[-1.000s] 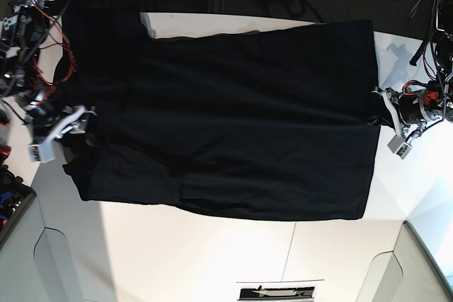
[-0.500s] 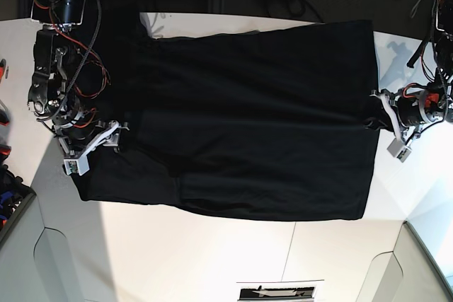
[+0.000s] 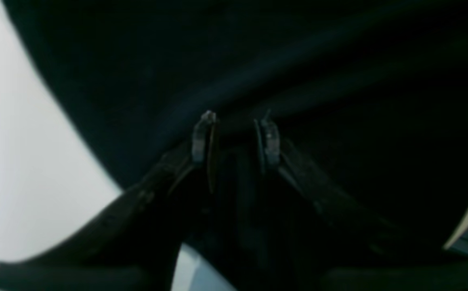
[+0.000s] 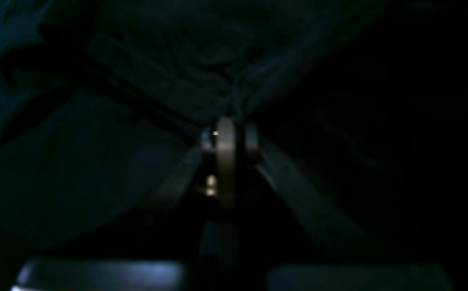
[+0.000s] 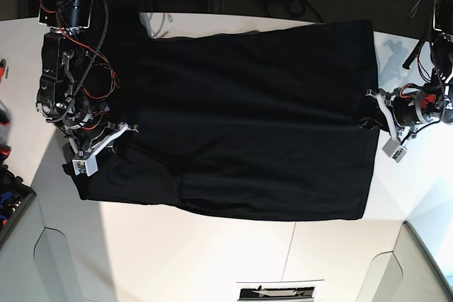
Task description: Layout the t-shirt on the table in an organized manner, then fold the t-shirt properly
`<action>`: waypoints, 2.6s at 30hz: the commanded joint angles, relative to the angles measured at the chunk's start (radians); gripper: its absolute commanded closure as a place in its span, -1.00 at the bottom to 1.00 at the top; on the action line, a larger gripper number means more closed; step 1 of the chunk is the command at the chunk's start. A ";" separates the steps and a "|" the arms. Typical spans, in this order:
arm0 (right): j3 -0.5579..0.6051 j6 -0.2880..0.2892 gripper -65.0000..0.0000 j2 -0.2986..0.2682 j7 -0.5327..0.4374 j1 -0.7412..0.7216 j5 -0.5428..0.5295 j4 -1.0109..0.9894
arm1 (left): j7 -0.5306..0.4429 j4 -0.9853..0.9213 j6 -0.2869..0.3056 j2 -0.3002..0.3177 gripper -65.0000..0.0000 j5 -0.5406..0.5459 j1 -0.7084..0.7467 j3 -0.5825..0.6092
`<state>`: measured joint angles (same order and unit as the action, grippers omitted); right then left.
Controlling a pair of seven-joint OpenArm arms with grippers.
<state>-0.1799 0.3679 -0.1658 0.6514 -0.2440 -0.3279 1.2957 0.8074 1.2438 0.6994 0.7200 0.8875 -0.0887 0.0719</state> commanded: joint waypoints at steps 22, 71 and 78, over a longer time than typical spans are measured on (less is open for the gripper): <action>-0.003 0.039 0.35 -0.228 -0.020 -0.439 0.030 -0.050 | 0.066 0.123 -0.001 -0.056 0.44 0.072 0.113 -0.008; -0.003 0.108 1.00 -0.142 0.211 0.024 -0.211 -0.043 | -0.303 -0.497 -0.233 -0.364 0.83 -0.360 -0.587 -0.007; -0.003 0.108 1.00 -0.117 0.209 0.058 -0.210 -0.043 | -0.359 -0.671 -0.308 -0.472 0.96 -0.472 -0.636 -0.007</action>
<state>-0.1837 0.4797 -0.2764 0.8158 -0.1825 -0.5686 1.2503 0.4706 0.5575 0.3859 0.2386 0.4023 -0.6842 0.0677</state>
